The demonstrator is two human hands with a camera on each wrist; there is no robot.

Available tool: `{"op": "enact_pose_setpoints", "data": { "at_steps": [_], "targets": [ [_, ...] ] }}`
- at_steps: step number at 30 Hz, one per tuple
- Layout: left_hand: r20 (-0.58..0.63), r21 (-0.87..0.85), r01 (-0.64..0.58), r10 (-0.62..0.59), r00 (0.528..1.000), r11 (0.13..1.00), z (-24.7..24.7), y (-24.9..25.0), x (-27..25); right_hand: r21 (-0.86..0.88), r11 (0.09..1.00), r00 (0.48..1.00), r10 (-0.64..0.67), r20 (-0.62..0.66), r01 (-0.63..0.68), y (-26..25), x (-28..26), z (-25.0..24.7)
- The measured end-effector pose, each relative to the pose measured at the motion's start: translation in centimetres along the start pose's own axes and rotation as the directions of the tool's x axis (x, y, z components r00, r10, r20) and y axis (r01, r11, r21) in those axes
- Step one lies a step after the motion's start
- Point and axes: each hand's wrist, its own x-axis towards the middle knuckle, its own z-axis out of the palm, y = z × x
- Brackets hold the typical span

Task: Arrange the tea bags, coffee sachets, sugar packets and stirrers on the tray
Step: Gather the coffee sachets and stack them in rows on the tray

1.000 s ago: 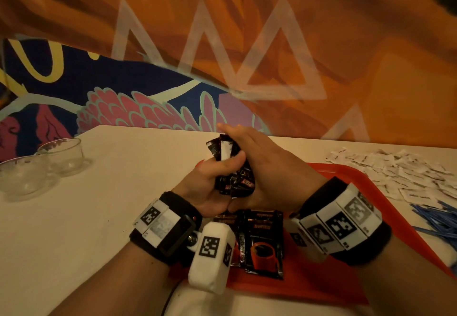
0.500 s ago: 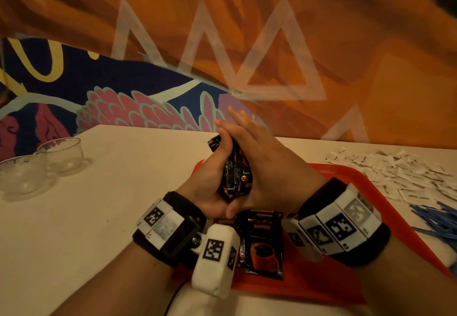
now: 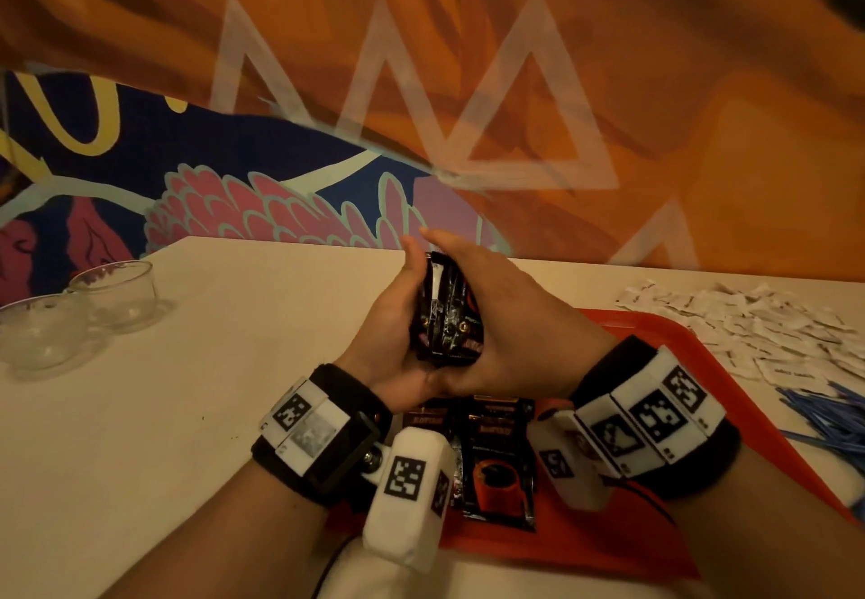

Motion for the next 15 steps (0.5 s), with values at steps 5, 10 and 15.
{"op": "enact_pose_setpoints", "data": {
  "at_steps": [5,10,15],
  "targets": [
    [0.133,0.043,0.067,-0.073,0.988,0.997,-0.4,0.4,-0.5,0.059,0.997,0.997,-0.042,-0.058,0.046,0.1,0.0,-0.4],
    [0.179,0.056,0.023,-0.033,0.983,0.998,-0.6,0.3,-0.5,0.042,0.997,0.991,-0.059,-0.121,0.064,-0.2,0.0,-0.4],
    [0.191,-0.077,0.076,-0.060,0.980,0.994,-0.6,0.8,-0.9,0.082,0.993,0.985,-0.066,-0.157,0.080,0.1,-0.2,-1.6]
  ]
}}
